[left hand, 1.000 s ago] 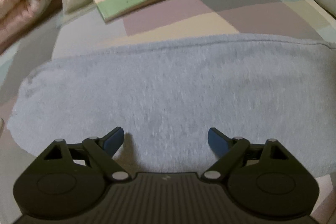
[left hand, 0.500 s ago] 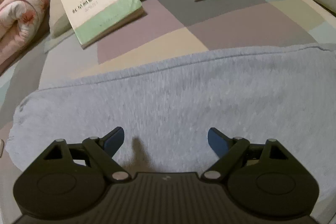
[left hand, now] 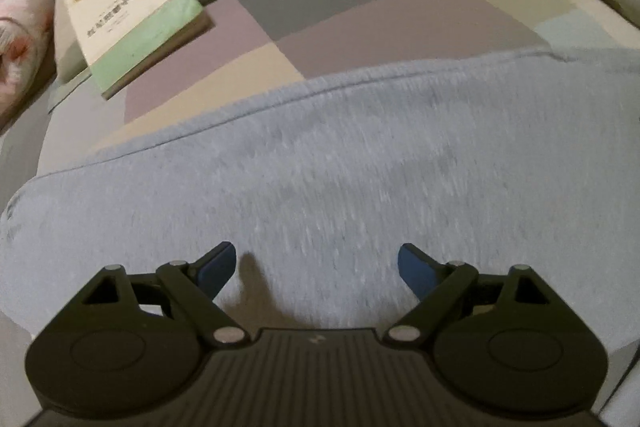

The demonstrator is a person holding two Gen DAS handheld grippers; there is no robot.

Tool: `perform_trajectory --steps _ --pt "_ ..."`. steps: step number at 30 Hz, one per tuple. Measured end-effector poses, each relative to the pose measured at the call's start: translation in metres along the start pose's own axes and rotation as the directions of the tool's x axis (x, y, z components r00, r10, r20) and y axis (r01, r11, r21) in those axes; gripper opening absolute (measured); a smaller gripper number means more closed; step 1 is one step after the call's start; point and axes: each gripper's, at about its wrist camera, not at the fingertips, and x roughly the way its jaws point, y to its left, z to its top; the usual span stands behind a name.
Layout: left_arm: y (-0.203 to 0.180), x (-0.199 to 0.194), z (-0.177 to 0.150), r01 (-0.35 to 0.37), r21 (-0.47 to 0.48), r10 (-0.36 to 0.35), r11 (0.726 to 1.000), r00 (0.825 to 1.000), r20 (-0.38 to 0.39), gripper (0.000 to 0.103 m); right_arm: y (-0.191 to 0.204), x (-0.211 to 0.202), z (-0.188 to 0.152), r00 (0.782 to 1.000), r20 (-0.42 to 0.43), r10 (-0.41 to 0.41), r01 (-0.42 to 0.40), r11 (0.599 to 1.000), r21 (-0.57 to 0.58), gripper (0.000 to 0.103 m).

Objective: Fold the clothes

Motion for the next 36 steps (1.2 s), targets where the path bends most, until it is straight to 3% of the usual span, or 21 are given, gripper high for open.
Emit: perform_trajectory --steps 4,9,15,17,20,26,27,31,33,36 --pt "0.004 -0.035 -0.001 0.021 -0.008 -0.021 1.000 0.999 0.034 0.086 0.004 -0.032 -0.007 0.999 0.023 0.043 -0.042 0.998 -0.054 0.103" --pt "-0.012 -0.077 -0.018 0.116 0.032 -0.117 0.993 0.992 0.041 0.087 0.015 -0.073 -0.054 0.996 -0.016 0.089 -0.090 0.980 -0.175 0.103" --pt "-0.060 -0.084 -0.046 0.168 0.173 -0.178 0.971 0.983 0.043 0.087 0.025 -0.098 -0.105 0.986 -0.109 0.125 -0.147 0.964 -0.220 0.103" --pt "-0.069 -0.083 -0.051 0.191 0.171 -0.198 0.967 0.980 0.020 0.086 0.026 -0.102 -0.115 0.980 -0.129 0.151 -0.175 0.964 -0.199 0.103" --pt "-0.067 -0.080 -0.058 0.304 0.063 -0.303 0.950 0.953 -0.024 0.086 0.030 -0.106 -0.124 0.974 -0.138 0.181 -0.206 0.959 -0.195 0.103" --pt "-0.066 -0.058 -0.069 0.439 -0.068 -0.444 0.896 0.893 -0.078 0.087 0.033 -0.107 -0.136 0.971 -0.131 0.201 -0.225 0.952 -0.206 0.103" --pt "-0.066 -0.054 -0.069 0.461 -0.088 -0.468 0.883 0.880 -0.080 0.089 0.034 -0.107 -0.137 0.970 -0.131 0.206 -0.229 0.951 -0.206 0.103" --pt "-0.071 -0.054 -0.063 0.509 -0.098 -0.513 0.855 0.858 -0.018 0.093 0.040 -0.109 -0.138 0.965 -0.122 0.231 -0.253 0.941 -0.226 0.103" --pt "-0.074 -0.053 -0.059 0.554 -0.115 -0.557 0.825 0.830 0.004 0.093 0.045 -0.110 -0.139 0.963 -0.121 0.241 -0.265 0.930 -0.253 0.103" --pt "-0.076 -0.046 -0.050 0.639 -0.201 -0.647 0.743 0.762 0.032 0.093 0.052 -0.112 -0.142 0.960 -0.120 0.251 -0.276 0.914 -0.298 0.103"
